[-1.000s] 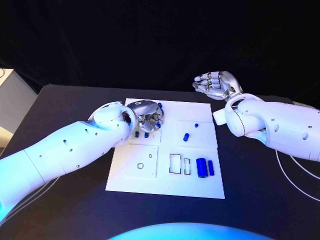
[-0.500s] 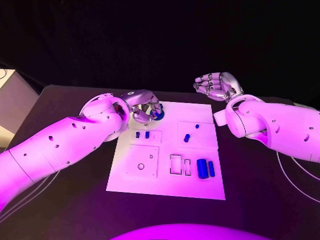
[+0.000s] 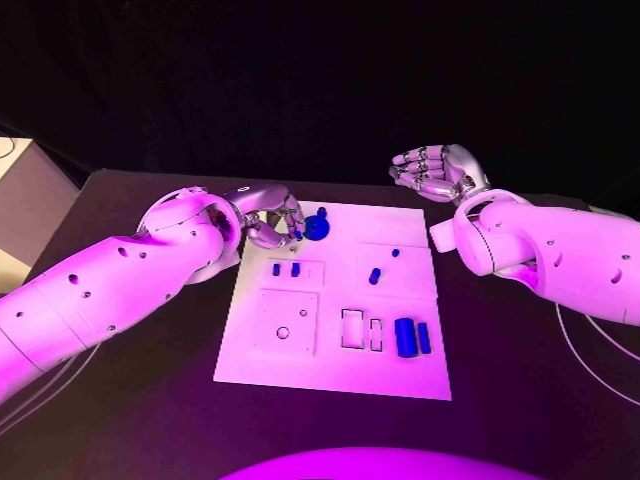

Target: Assemble the parts on the task board

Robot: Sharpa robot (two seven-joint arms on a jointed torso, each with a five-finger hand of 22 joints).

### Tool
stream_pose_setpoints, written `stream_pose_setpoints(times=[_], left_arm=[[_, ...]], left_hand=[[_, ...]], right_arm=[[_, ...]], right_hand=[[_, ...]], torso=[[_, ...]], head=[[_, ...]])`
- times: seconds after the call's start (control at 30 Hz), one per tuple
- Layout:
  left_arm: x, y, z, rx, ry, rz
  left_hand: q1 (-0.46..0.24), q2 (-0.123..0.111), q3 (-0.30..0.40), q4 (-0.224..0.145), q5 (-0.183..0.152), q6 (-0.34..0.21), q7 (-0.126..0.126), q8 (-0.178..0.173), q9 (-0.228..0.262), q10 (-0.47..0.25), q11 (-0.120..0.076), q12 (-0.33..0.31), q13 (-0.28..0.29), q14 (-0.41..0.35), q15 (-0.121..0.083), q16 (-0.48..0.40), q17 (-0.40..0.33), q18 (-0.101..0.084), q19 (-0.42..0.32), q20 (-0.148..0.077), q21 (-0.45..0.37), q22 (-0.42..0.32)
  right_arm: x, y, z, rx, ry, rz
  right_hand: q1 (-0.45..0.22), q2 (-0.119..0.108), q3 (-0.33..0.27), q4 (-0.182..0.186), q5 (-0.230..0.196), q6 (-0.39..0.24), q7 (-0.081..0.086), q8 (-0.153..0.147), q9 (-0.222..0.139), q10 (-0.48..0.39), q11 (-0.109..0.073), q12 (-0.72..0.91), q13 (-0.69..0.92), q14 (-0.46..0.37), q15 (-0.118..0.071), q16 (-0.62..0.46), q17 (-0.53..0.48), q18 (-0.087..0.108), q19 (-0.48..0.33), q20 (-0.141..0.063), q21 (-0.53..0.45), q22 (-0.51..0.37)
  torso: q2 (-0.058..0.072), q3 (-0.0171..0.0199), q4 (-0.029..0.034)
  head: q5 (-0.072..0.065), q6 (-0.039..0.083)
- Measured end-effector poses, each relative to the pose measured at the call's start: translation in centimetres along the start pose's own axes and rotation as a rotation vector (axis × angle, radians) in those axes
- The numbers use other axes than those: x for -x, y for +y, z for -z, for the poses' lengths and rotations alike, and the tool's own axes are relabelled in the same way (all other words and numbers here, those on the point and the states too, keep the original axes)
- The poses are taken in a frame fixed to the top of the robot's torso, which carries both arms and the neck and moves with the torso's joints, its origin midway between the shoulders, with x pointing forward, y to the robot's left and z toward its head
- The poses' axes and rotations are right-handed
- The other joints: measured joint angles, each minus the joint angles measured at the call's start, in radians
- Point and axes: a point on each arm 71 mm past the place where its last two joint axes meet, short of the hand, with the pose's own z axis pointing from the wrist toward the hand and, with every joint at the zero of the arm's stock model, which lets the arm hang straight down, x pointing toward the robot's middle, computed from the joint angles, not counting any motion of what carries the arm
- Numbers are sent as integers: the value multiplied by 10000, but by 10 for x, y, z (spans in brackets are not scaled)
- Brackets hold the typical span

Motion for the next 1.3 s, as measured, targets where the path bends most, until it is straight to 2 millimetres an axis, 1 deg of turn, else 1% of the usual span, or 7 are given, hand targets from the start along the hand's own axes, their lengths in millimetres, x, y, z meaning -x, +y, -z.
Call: stream_pose_setpoints(times=[0.27, 0.47, 0.57, 0.67, 1.3], left_arm=[[-10, 9, 2, 342, 346, -40], [-13, 13, 3, 517, 404, -148], [-14, 14, 2, 553, 405, -203], [-14, 14, 2, 588, 406, -256], [-15, 13, 1, 662, 506, -367]], left_hand=[[0, -1, 0, 0, -1, 26, 26, -1, 15, 0, 0, -7, 20, 0, 0, 0, 21, 1, 0, 0, 0, 0], [0, -1, 0, 1, -3, 70, 0, -31, 17, -1, 0, -7, 21, 0, 0, 0, 46, 1, 0, 0, -1, 0], [0, -2, -1, 1, -3, 70, 1, -32, 21, 36, 37, -7, 21, 0, 0, 0, 46, 1, 0, 0, -1, 0], [0, -2, -1, 1, -4, 70, 1, -33, 25, 71, 2, -17, 23, 0, 0, 0, 45, 1, 0, 0, -1, 0], [0, -3, -28, -26, -21, 68, 0, -58, 24, 71, 2, -35, 40, -1, 1, -1, 81, 1, -1, 0, -1, -24]], right_arm=[[0, 0, 0, -3, 0, 0], [0, 0, 0, -6, -2, 1], [0, 0, 0, -5, -1, 0], [0, 0, 0, -8, -1, 1], [0, 0, 0, -6, -2, 1]], right_hand=[[0, 0, 0, 0, 0, 0, 0, 0, 0, 0, 0, 0, 0, 0, 0, 0, 0, 0, 0, 0, 0, 1], [0, 0, 0, 0, 0, 0, 0, 0, 1, 0, 0, 0, 0, 0, 0, 0, 0, 0, 0, 0, 0, 1], [0, 0, 0, 0, 0, 0, 0, 0, 1, 0, 0, 0, 0, 0, 0, 0, 0, 0, 0, 0, 0, 2], [0, 0, 0, 0, 0, 0, 0, 0, 1, 0, 0, 0, 0, 0, 0, 0, 1, 0, 0, 0, 0, 1], [0, 0, 0, 0, 0, 0, 0, 0, 3, 0, 0, 0, 0, 0, 0, 0, 1, 0, 0, 0, 0, 2]], torso=[[12, 1, -7], [24, -1, -14], [27, 0, -16], [31, 0, -16], [19, 10, -13]], head=[[20, -3], [20, 3], [21, 3], [23, -11], [32, -55]])
